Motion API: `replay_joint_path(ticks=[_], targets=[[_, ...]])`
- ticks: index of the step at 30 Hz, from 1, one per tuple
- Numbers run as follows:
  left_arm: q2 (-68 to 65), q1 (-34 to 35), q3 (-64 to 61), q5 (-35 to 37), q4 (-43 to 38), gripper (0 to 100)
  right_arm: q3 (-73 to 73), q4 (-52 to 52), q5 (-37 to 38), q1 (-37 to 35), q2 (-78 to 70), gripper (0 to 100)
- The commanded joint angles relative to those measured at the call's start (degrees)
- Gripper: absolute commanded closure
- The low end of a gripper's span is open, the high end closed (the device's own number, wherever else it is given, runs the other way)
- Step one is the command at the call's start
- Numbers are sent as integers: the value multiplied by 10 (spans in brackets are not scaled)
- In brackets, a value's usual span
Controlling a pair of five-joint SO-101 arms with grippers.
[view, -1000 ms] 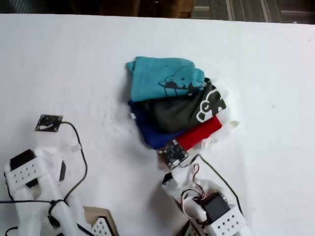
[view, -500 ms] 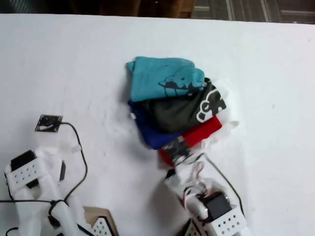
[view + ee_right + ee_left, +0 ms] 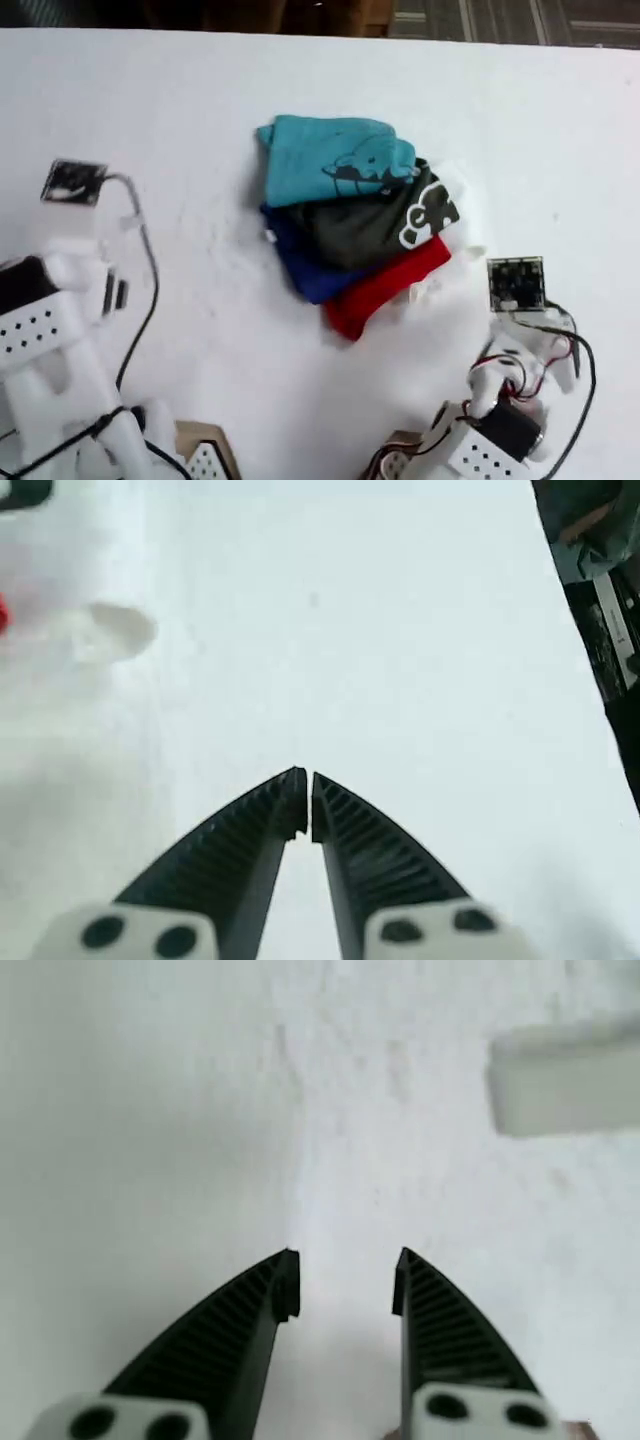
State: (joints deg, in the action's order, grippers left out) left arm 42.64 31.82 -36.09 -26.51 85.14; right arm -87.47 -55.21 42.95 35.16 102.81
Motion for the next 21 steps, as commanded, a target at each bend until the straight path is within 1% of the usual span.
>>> replay_joint_path(ticks=[1, 4, 6, 9, 11, 13, 16, 20, 21], targets=[[-16, -78, 123, 34, 56, 820, 47, -31, 5, 60, 2, 954], [-84, -143, 237, 55, 128, 820, 112, -97, -47, 68, 1, 892], [-142, -177, 320, 59, 171, 820, 178, -148, -76, 56, 0, 865], [-204, -198, 405, 87, 175, 820, 287, -190, -99, 29, -21, 851], [-234, -222, 435, 88, 174, 819, 367, -206, -113, 29, -66, 851], [-256, -258, 443, 90, 174, 819, 455, -232, -123, 36, -140, 850], [-286, -326, 442, 110, 174, 819, 601, -314, -159, 53, -283, 841], [-343, -394, 460, 127, 164, 819, 804, -465, -189, 22, -487, 778], [-366, -403, 471, 144, 162, 819, 829, -467, -196, 17, -527, 772]])
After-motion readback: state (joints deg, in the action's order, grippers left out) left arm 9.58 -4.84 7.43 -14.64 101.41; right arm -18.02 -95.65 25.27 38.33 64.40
